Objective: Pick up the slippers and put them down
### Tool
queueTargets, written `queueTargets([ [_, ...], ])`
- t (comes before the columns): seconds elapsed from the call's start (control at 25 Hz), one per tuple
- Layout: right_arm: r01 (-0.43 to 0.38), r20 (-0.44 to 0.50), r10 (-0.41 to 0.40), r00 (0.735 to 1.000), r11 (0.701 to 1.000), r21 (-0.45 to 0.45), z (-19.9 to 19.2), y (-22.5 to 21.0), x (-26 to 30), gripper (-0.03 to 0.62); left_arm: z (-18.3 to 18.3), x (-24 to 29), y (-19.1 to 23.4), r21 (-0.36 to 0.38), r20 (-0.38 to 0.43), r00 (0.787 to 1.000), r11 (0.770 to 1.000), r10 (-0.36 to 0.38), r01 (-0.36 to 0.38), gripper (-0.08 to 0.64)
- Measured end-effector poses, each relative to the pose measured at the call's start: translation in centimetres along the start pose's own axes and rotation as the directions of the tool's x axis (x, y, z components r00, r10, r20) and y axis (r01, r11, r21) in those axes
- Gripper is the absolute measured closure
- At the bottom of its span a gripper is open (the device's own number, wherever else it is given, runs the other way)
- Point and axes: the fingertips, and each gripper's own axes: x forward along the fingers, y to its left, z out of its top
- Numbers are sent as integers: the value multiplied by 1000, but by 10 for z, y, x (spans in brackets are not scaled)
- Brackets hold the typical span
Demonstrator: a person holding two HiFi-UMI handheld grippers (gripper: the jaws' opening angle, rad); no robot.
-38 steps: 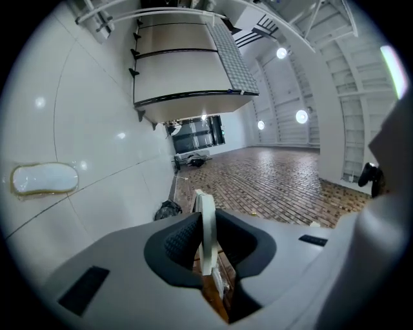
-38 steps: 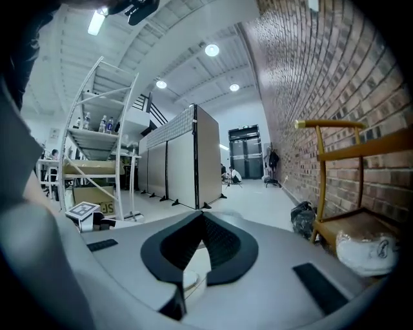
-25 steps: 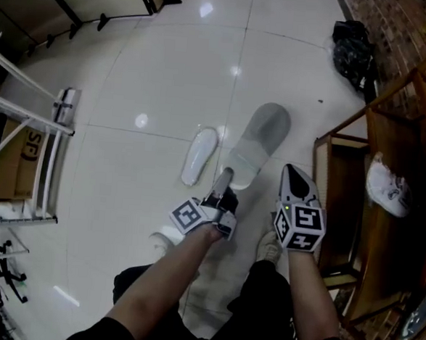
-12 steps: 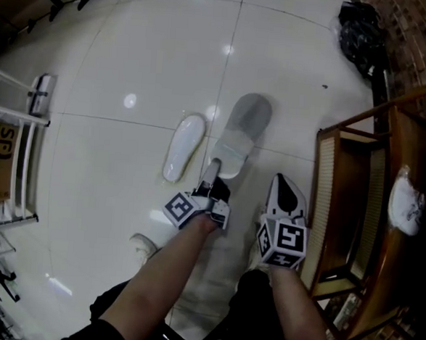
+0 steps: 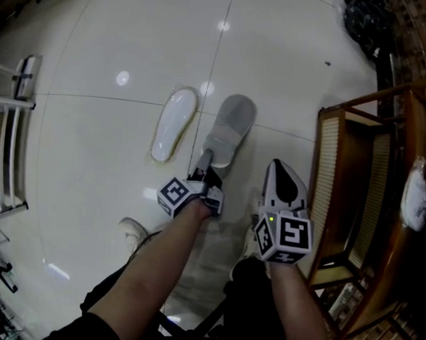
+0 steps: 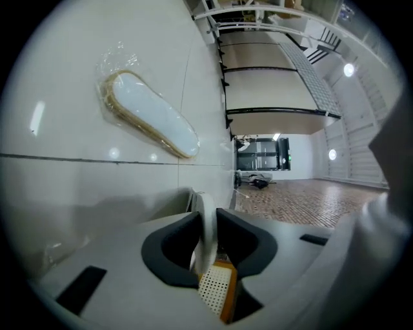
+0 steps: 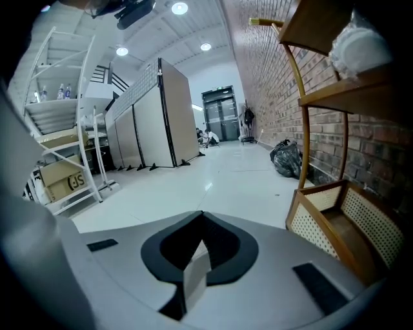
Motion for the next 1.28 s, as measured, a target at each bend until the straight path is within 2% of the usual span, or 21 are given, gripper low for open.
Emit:
queueTargets([
  [0.04,-3,-7,3,1000,1000,0,-3,-1,0,583,-2,-1,9,6,-4,999,999,52,-52,474],
  [0.08,-7,-13,7,1000,1000,1,-5,-1,1,583,-4,-2,18,20,-4,993,993,117,-117,421],
  [0.12,-11,-18,11,1000,1000,-1,-7,-1,1,583,-6,-4,28,36,-3,981,981,192,-192,315],
  [0.16,-15,-22,15,1000,1000,-4,-7,0,2,583,-8,-7,38,58,-6,964,962,267,-266,250],
  [0.24,-26,-27,26,999,1000,-10,-6,5,3,583,-14,-13,52,134,-33,921,915,389,-382,187],
  [0.28,-35,-27,35,999,999,-15,-5,7,3,583,-18,-17,57,184,-48,898,887,438,-423,186],
  [0.44,-47,-37,46,998,999,-25,-5,11,2,583,-22,-38,78,345,-50,796,758,604,-554,155],
  [0.48,-49,-38,48,998,998,-25,-6,11,2,583,-22,-42,80,380,-45,780,733,624,-564,155],
  [0.56,-51,-39,50,998,998,-29,-7,12,2,583,-21,-42,78,449,-47,771,703,635,-552,155],
  [0.68,-47,-47,45,998,998,-38,-6,13,3,583,-23,-28,59,558,-63,793,680,606,-475,155],
  [0.76,-43,-61,40,997,998,-47,-7,13,4,583,-27,-15,41,651,-89,801,643,592,-403,155],
  [0.8,-39,-70,35,997,998,-53,-8,12,4,583,-31,-10,32,697,-110,792,615,600,-369,156],
  [0.88,-32,-87,25,996,996,-78,-8,13,3,583,-41,-5,16,764,-163,747,562,645,-318,161],
  [0.92,-31,-96,22,995,995,-95,-7,13,3,583,-46,-5,6,784,-189,724,546,663,-296,161],
  [0.96,-31,-107,19,994,994,-109,-6,14,1,583,-51,-7,-6,801,-204,713,533,671,-272,163],
  [1.0,-29,-119,16,993,993,-114,-6,13,-1,583,-52,-9,-18,821,-206,712,514,672,-248,163],
  [1.04,-26,-128,11,992,993,-113,-4,11,-4,583,-50,-12,-31,846,-192,718,484,669,-224,166],
  [1.12,-14,-128,-1,992,993,-120,6,5,-10,583,-39,-15,-63,892,-138,746,409,652,-192,167],
  [1.2,1,-110,-16,994,991,-136,27,-1,-21,583,-29,-20,-104,921,-95,789,355,607,-162,167],
  [1.28,22,-81,-33,996,992,-128,55,-1,-38,583,-19,-31,-152,942,-54,853,311,519,-129,167],
])
